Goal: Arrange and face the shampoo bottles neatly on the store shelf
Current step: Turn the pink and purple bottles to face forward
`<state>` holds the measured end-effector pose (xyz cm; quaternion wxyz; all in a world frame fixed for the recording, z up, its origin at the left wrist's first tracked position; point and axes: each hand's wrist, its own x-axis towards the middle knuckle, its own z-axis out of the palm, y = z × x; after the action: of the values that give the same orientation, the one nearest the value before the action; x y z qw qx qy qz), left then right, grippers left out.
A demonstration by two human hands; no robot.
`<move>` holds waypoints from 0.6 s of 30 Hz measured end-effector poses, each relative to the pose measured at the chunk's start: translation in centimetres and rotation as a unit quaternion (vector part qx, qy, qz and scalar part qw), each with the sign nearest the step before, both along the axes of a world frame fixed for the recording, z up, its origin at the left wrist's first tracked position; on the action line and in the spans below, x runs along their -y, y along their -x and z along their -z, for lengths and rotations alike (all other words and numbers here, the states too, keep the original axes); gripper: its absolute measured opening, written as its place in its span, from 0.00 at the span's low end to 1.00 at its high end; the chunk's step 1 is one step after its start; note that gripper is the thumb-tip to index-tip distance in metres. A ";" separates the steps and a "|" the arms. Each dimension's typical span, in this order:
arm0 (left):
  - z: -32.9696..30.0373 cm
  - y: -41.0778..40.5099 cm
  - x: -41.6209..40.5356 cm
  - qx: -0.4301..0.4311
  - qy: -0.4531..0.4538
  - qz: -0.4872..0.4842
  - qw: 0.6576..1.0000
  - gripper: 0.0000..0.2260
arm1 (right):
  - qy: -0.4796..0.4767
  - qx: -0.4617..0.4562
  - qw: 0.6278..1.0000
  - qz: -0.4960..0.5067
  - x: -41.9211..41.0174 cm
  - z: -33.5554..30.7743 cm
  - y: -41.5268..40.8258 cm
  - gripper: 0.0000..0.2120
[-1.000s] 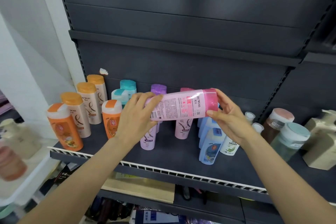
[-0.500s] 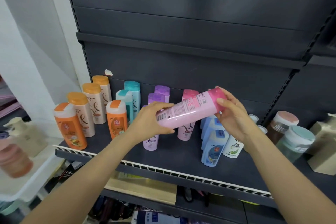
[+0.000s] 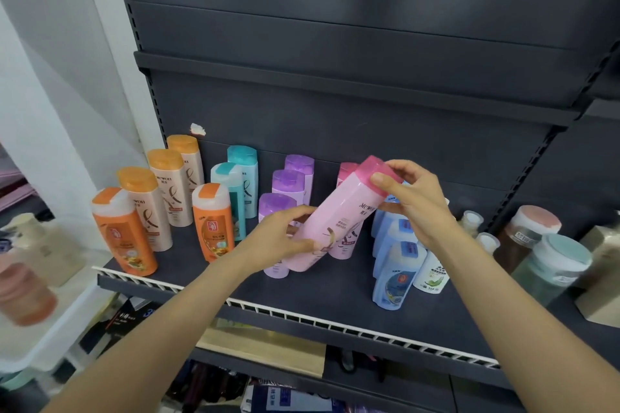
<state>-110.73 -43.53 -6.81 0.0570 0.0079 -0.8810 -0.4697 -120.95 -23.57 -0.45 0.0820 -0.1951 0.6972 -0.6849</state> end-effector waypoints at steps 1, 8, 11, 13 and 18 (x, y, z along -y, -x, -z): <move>0.1 0.2 0.1 0.005 0.000 0.008 1.000 0.22 | -0.014 -0.003 1.000 -0.002 -0.1 0.0 0.1 0.16; 1.5 1.2 0.7 0.010 -0.022 0.016 1.000 0.18 | -0.058 -0.019 0.995 -0.080 -0.5 0.0 0.6 0.17; 1.4 1.6 1.0 -0.058 0.082 -0.059 0.993 0.16 | -0.073 -0.018 0.996 -0.038 0.4 1.4 0.7 0.19; 1.2 1.6 1.8 -0.094 0.183 -0.095 0.974 0.16 | -0.102 -0.036 0.994 -0.027 0.8 2.9 0.8 0.19; 1.8 1.4 3.4 -0.039 0.361 -0.113 0.925 0.24 | -0.168 -0.078 0.983 -0.007 1.2 6.5 1.7 0.22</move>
<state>-112.11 -46.91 -8.57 0.1433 0.0675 -0.9812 -0.1102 -122.63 -24.76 -6.96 0.0636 -0.2363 0.8050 -0.5404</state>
